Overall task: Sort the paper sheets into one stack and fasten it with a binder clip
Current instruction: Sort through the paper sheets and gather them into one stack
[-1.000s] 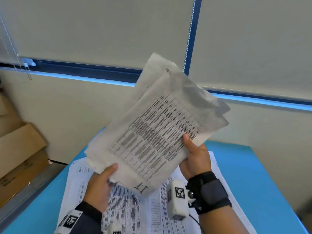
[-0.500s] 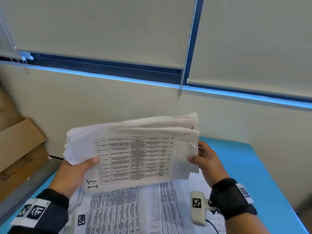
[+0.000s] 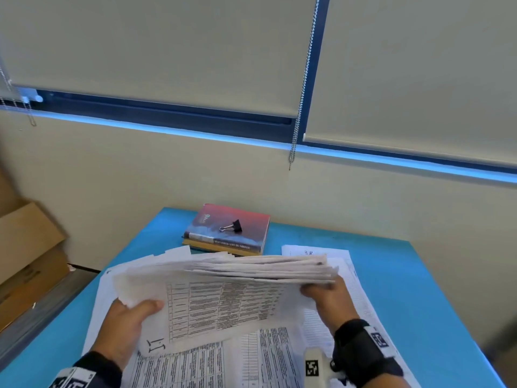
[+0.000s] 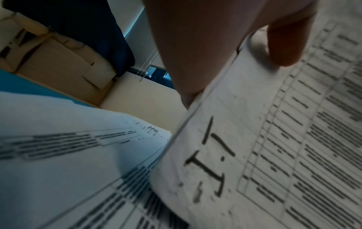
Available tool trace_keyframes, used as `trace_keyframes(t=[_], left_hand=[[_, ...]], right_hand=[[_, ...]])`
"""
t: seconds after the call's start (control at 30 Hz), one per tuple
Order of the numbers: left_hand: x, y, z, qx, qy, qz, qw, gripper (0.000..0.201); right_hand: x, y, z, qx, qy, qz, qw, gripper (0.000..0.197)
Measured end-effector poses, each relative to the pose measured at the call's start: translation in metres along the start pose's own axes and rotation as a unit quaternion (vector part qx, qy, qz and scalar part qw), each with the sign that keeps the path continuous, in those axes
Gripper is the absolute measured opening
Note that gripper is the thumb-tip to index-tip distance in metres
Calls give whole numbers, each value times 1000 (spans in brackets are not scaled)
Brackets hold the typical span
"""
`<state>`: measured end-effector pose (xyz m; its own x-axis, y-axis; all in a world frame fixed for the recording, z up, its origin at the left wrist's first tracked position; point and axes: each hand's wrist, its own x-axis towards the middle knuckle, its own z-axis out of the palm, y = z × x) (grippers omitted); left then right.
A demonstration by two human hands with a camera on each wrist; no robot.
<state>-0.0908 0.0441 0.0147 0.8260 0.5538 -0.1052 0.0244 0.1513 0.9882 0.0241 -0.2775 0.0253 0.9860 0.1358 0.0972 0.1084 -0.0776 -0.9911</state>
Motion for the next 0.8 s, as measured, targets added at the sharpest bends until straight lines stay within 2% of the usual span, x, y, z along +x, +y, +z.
trace_keyframes(t=[0.13, 0.23, 0.3, 0.43, 0.47, 0.53, 0.6, 0.63, 0.73, 0.8], left_hand=[[-2, 12, 10, -30, 3, 24, 999, 24], [-2, 18, 11, -38, -7, 28, 999, 30], [1, 15, 9, -44, -10, 15, 999, 33], [4, 4, 5, -83, -15, -12, 996, 30], [5, 4, 4, -92, -15, -12, 996, 32], [5, 3, 4, -108, -18, -13, 994, 38], [5, 2, 2, -120, -15, -21, 992, 39], [6, 2, 1, -125, -14, -20, 992, 41], [8, 1, -2, -135, -8, -15, 991, 55], [10, 1, -2, -134, -19, -12, 991, 55]], right_hand=[[4, -6, 9, 45, 36, -29, 998, 29], [9, -11, 9, 99, 74, -69, 990, 32], [10, -10, 8, 85, 89, -100, 987, 40], [8, -5, 11, -28, 98, -166, 981, 77], [7, -6, 13, -77, 102, -191, 973, 85], [6, -7, 15, -197, 120, -253, 939, 92], [7, -8, 15, -269, 144, -301, 903, 87], [7, -10, 14, -287, 151, -306, 895, 80], [9, -7, 10, -293, 131, -291, 901, 59], [12, -6, 7, -276, 137, -284, 908, 57]])
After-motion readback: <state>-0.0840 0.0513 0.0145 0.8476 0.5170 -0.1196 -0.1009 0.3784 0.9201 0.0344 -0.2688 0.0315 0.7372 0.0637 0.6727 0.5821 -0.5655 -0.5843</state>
